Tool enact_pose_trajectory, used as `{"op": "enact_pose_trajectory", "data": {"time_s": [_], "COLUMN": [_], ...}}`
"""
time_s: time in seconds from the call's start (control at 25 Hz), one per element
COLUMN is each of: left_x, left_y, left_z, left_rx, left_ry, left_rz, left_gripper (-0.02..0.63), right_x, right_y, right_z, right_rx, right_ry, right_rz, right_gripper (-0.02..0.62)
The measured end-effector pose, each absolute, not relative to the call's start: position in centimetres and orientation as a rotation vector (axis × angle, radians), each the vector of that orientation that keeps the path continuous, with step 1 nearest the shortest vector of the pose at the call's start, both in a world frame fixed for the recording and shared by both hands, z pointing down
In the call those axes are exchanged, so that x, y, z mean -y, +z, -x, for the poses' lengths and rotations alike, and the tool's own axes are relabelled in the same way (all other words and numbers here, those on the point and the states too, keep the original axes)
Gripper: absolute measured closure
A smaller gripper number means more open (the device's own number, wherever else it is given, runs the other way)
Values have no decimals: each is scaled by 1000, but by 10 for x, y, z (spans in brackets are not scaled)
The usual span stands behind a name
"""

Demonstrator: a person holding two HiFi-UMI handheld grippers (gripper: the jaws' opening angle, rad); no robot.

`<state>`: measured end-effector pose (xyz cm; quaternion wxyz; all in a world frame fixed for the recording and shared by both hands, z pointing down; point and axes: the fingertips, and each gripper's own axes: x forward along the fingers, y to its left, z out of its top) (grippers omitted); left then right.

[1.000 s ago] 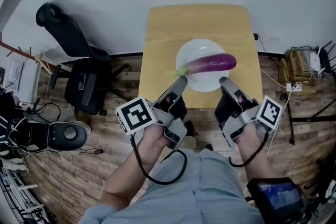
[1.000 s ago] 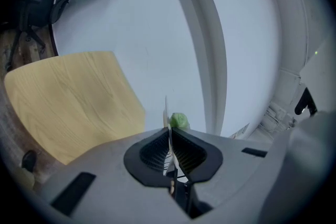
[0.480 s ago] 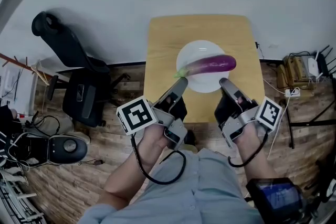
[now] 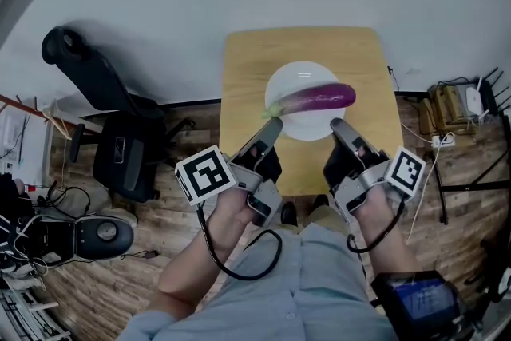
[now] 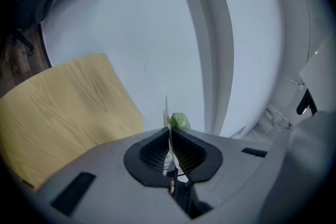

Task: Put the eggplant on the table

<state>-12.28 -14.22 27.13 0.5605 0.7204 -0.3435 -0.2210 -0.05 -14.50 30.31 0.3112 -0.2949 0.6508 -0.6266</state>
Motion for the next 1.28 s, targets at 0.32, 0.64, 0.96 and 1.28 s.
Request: {"op": "enact_pose_trajectory", "data": {"time_s": [0.32, 0.64, 0.96, 1.28], "left_x": [161, 175, 189, 200], "left_y": [282, 295, 325, 367], "left_z": [109, 99, 95, 95], "left_rx": [827, 828, 873, 904], "left_ry": [-527, -531, -484, -429], "left_rz": [-1659, -1618, -1564, -1487], "left_gripper": [583, 583, 583, 583], "right_x": [166, 180, 196, 209], "right_y": [311, 325, 351, 388], "right_z": [-13, -21, -26, -28], "right_rx": [-1730, -1734, -1714, -1680], "right_ry": [-1693, -1719, -1779, -1839], "right_rz": [799, 812, 825, 855], "right_gripper": [589, 589, 589, 589]}}
